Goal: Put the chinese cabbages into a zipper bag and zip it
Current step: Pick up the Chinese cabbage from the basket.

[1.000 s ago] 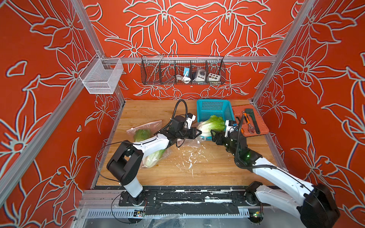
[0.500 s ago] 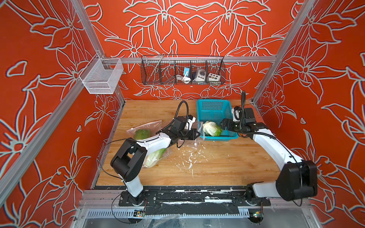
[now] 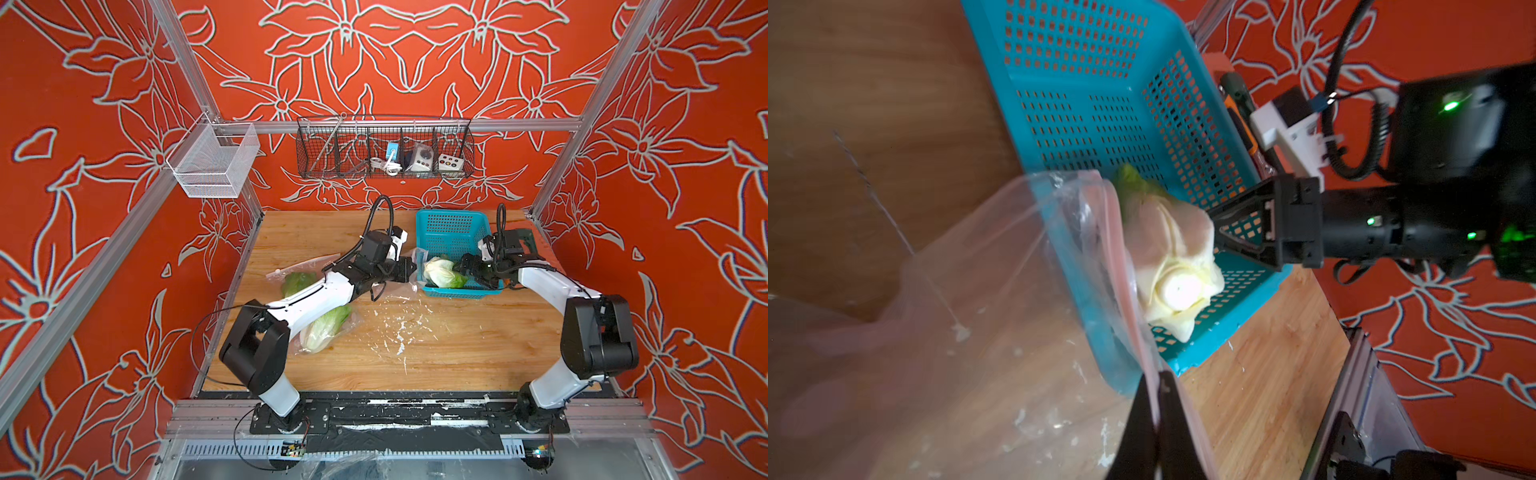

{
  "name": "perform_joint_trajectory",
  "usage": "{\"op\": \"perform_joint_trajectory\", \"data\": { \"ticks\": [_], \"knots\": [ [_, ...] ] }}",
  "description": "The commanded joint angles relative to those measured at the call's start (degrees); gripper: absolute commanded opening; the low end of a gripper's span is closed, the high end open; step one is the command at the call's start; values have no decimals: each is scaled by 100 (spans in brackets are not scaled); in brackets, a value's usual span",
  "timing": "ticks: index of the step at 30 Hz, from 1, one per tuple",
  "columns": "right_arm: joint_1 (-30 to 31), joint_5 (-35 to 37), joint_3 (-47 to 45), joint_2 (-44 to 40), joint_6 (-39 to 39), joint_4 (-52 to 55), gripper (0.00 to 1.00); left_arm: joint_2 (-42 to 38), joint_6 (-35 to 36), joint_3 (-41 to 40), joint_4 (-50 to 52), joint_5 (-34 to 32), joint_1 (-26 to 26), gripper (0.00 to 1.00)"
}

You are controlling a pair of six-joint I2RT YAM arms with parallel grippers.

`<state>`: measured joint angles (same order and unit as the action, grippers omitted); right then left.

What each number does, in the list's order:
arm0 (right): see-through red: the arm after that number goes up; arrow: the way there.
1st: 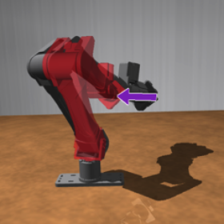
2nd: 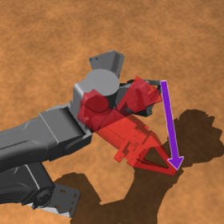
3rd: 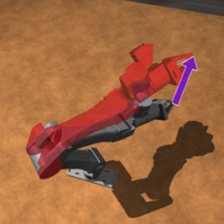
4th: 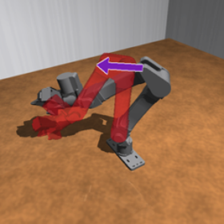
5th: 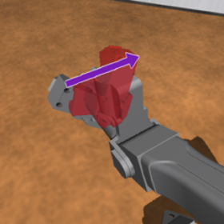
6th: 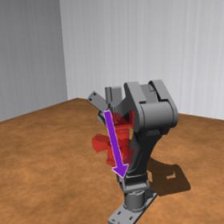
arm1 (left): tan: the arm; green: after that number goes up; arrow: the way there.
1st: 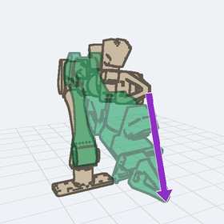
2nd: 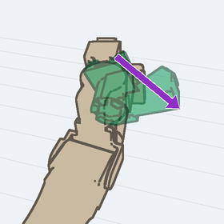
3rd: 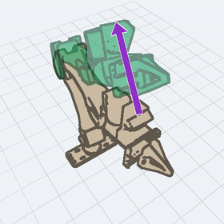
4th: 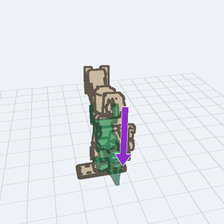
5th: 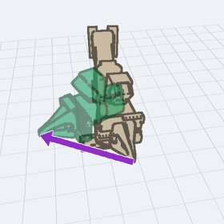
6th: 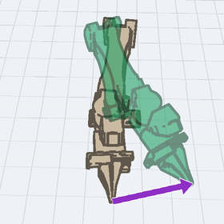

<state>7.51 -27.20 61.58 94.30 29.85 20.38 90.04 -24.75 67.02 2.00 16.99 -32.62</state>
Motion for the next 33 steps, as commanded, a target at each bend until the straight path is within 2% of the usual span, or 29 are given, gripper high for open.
{"op": "perform_joint_trajectory", "data": {
  "ticks": [1,5,10,12,17,20,22,24,26,30,33],
  "knots": [
    [9,-457,71,209,175,-239,98,-410,238,131,230,-441,69,0],
    [97,-770,216,430,189,-261,95,-424,170,63,173,-278,67,0],
    [125,-1000,432,794,139,-159,87,-470,132,39,100,-230,67,0],
    [122,-1071,473,865,178,-184,79,-528,147,43,90,-223,70,0],
    [127,-1130,359,316,314,-569,77,-630,249,61,207,-285,67,0],
    [151,-1151,432,-90,259,-402,78,-703,299,48,263,-337,64,0],
    [270,-656,438,-473,-212,-19,84,-770,324,54,308,-366,65,0],
    [548,458,430,-906,-992,545,92,-883,386,56,392,-479,72,0],
    [832,1114,286,-1234,-1571,724,94,-1021,439,73,520,-673,111,0],
    [1607,1589,53,-1515,-2413,626,94,-1278,479,137,731,-855,305,0],
    [2010,1940,221,-1315,-2428,604,94,-1428,525,137,797,-847,419,0]
  ]
}}
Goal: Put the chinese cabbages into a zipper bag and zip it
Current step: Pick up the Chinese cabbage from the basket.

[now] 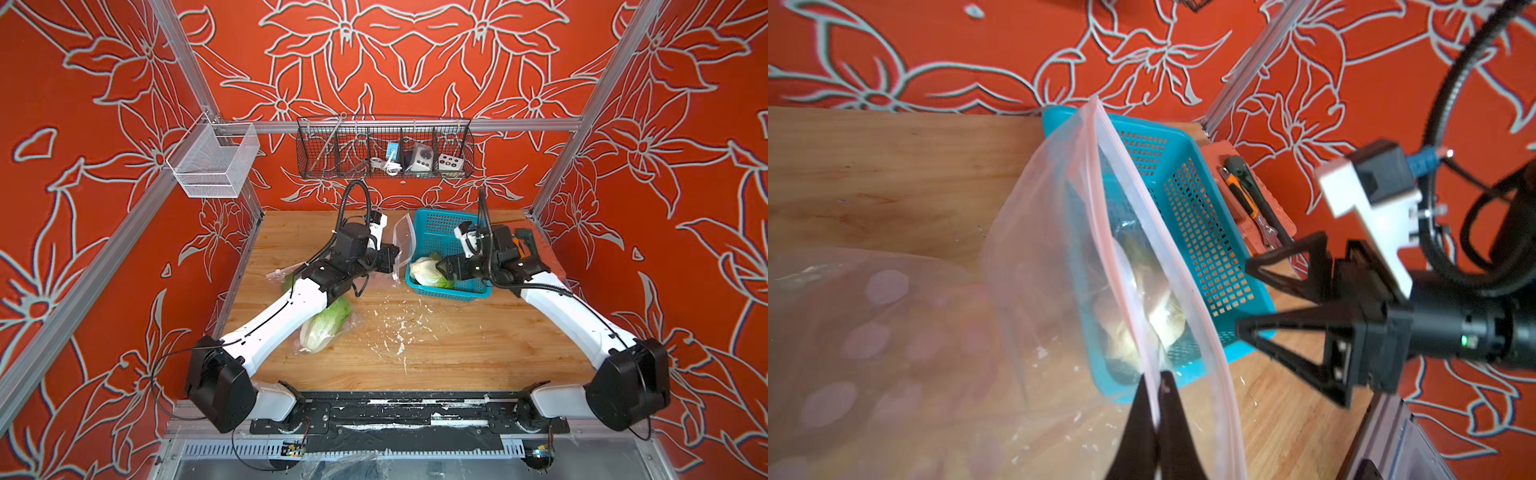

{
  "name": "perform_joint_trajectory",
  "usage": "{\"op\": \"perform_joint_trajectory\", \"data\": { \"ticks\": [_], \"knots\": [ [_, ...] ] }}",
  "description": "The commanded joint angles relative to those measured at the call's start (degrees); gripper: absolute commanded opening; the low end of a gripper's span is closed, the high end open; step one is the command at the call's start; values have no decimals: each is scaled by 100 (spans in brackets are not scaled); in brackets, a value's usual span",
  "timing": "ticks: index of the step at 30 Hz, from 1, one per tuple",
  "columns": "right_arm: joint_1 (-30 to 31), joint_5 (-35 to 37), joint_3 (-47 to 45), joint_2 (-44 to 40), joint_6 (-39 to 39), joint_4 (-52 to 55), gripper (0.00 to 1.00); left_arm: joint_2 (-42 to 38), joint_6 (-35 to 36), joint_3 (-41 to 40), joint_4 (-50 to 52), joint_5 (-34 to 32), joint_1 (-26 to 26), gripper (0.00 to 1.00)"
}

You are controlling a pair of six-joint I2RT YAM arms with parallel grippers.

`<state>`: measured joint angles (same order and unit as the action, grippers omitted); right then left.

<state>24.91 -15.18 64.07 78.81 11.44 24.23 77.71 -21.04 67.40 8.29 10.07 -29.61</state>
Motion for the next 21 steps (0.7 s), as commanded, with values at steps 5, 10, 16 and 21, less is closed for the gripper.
{"op": "perform_joint_trajectory", "data": {
  "ticks": [5,10,16,21],
  "knots": [
    [700,1464,623,947,-884,523,96,-449,132,-52,234,-93,272,0],
    [418,2410,1216,1549,-518,519,96,-615,119,-150,263,-47,368,0],
    [-566,1616,2453,2742,292,427,90,-606,39,-183,243,95,368,0],
    [-610,1242,2506,2519,159,494,91,-690,108,-215,333,132,368,0]
  ]
}}
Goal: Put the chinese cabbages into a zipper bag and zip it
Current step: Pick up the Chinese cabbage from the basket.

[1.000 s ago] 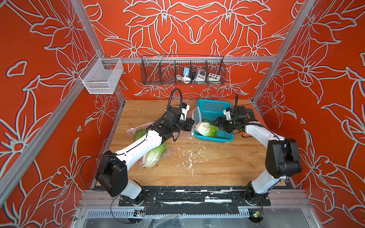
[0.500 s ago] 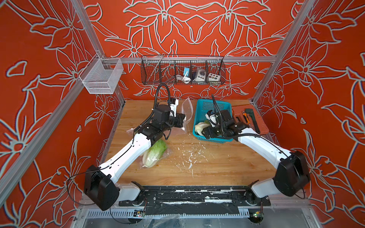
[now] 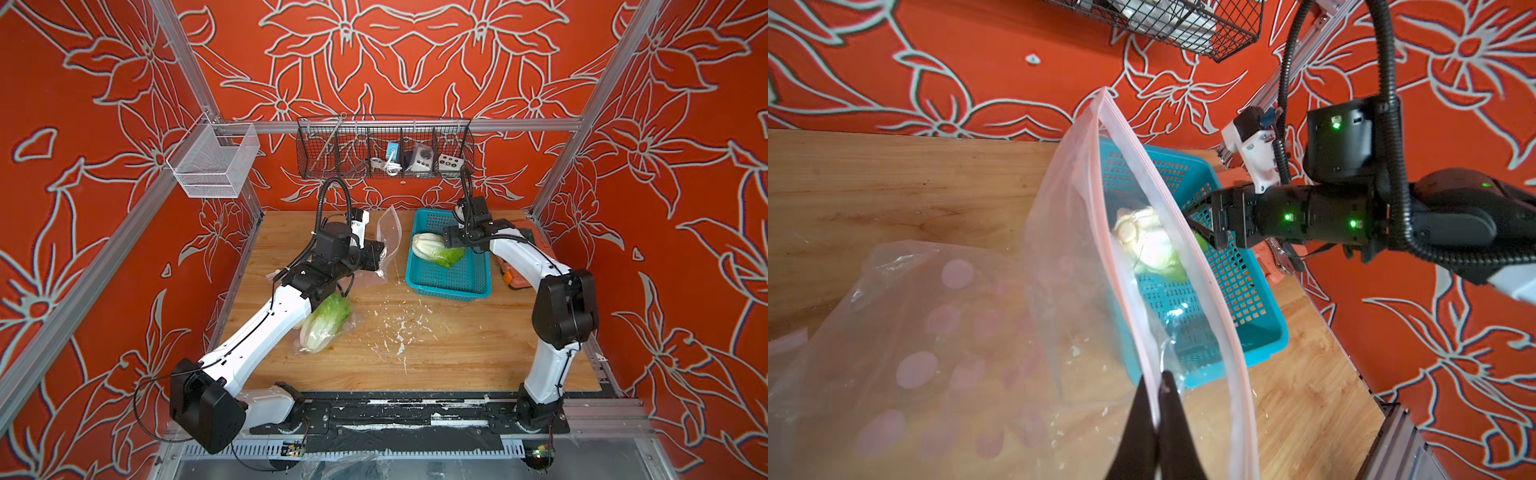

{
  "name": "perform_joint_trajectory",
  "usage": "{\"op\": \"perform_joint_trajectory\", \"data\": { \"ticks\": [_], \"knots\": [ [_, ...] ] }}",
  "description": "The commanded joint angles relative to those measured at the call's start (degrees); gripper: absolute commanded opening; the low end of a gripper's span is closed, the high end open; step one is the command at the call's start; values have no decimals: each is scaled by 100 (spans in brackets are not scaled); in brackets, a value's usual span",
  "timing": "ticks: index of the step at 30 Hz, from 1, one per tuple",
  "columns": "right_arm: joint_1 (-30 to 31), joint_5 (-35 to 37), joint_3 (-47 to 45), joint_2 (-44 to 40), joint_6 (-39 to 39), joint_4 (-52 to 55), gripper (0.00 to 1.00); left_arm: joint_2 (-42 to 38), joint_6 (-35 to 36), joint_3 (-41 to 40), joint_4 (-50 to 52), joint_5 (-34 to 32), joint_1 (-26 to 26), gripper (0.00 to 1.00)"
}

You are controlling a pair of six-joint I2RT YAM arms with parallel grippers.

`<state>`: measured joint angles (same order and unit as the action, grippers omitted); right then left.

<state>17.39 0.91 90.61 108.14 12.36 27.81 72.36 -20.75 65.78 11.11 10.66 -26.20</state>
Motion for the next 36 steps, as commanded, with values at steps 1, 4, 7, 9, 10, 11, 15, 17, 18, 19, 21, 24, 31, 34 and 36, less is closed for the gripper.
{"op": "perform_joint_trajectory", "data": {
  "ticks": [1,4,7,9,10,11,15,17,18,19,21,24,31,34,36],
  "knots": [
    [142,-454,-383,-632,106,-23,92,-169,91,-78,44,61,27,0],
    [142,-556,-1123,-1231,168,-369,95,-164,57,-176,-74,137,27,0],
    [45,-460,-1362,-1299,629,-246,95,-91,-48,-236,-259,327,19,0],
    [-24,-613,-1290,-1155,1061,-49,94,-40,-108,-257,-342,419,-7,0],
    [-28,-659,-1278,-1107,1260,13,94,-38,-122,-258,-355,430,-32,0],
    [-33,-684,-1304,-1081,1499,30,93,-37,-109,-258,-349,422,-64,0],
    [-34,-444,-1568,-1028,1890,-189,94,-131,-100,-312,-344,418,-130,0],
    [-38,-490,-1341,-810,1720,163,94,-160,-115,-369,-356,439,-162,0],
    [-40,-526,-1264,-747,1639,336,94,-164,-122,-388,-356,451,-188,0],
    [-42,-576,-1319,-753,1591,352,94,-161,-117,-403,-356,463,-216,0],
    [-43,-773,-1599,-831,1478,104,94,-153,-126,-446,-401,474,-275,0],
    [-68,-1404,-1448,-512,1149,305,89,-59,-123,-487,-523,512,-340,0],
    [-121,-1856,-1257,-416,873,179,45,210,97,-268,-387,402,-366,0],
    [-122,-2001,-1269,-763,905,128,19,199,141,-234,-373,342,-362,0],
    [-122,-2050,-1389,-1200,1037,8,11,200,166,-206,-356,329,-373,0]
  ]
}}
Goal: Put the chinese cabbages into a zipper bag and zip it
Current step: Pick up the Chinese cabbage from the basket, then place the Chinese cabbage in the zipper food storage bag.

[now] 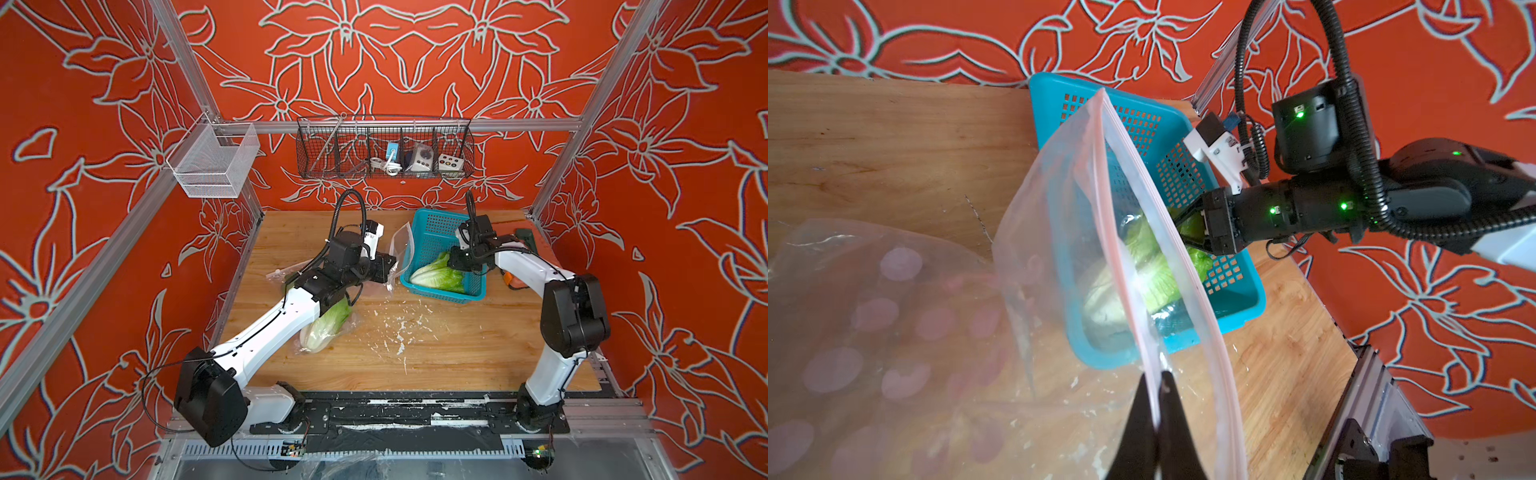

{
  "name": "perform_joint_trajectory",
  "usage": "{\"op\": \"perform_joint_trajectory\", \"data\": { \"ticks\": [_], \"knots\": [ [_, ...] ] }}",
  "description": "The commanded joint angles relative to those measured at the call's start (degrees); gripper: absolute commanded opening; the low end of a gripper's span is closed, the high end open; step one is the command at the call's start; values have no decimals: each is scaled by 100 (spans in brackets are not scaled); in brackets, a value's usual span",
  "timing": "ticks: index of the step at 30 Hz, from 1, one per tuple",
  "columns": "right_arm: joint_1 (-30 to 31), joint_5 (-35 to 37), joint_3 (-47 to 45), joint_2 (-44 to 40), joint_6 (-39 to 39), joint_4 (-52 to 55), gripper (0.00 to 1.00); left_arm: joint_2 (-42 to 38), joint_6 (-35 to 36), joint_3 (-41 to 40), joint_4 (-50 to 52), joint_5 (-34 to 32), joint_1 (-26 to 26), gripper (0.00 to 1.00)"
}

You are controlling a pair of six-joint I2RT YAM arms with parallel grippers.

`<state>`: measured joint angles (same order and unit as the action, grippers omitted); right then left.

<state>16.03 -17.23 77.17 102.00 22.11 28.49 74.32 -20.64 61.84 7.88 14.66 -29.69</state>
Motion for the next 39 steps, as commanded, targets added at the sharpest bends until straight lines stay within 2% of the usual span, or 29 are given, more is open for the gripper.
{"op": "perform_joint_trajectory", "data": {
  "ticks": [1,4,7,14,20,24,28,33,39],
  "knots": [
    [14,-230,-150,-914,173,-190,9,4,173,201,-32,-88,-16,0],
    [27,-120,-339,-1851,454,-321,0,20,208,196,-36,-177,-12,0],
    [32,43,-448,-2576,683,-207,0,95,165,234,-47,-254,-13,0],
    [145,-612,-240,-3616,1644,-768,0,230,24,288,-190,-233,-69,0],
    [426,-759,77,-3506,2131,-1262,0,270,-25,301,-223,-312,-185,0],
    [770,-472,-79,-3222,2349,-1658,0,317,-25,426,-182,-326,-266,0],
    [884,-164,-400,-2879,2225,-1766,0,284,10,542,-95,-367,-274,0],
    [902,487,-716,-2901,1787,-1233,0,262,139,708,107,-580,-278,0],
    [1003,451,-723,-2998,1647,-991,0,523,169,905,77,-534,-466,0]
  ]
}}
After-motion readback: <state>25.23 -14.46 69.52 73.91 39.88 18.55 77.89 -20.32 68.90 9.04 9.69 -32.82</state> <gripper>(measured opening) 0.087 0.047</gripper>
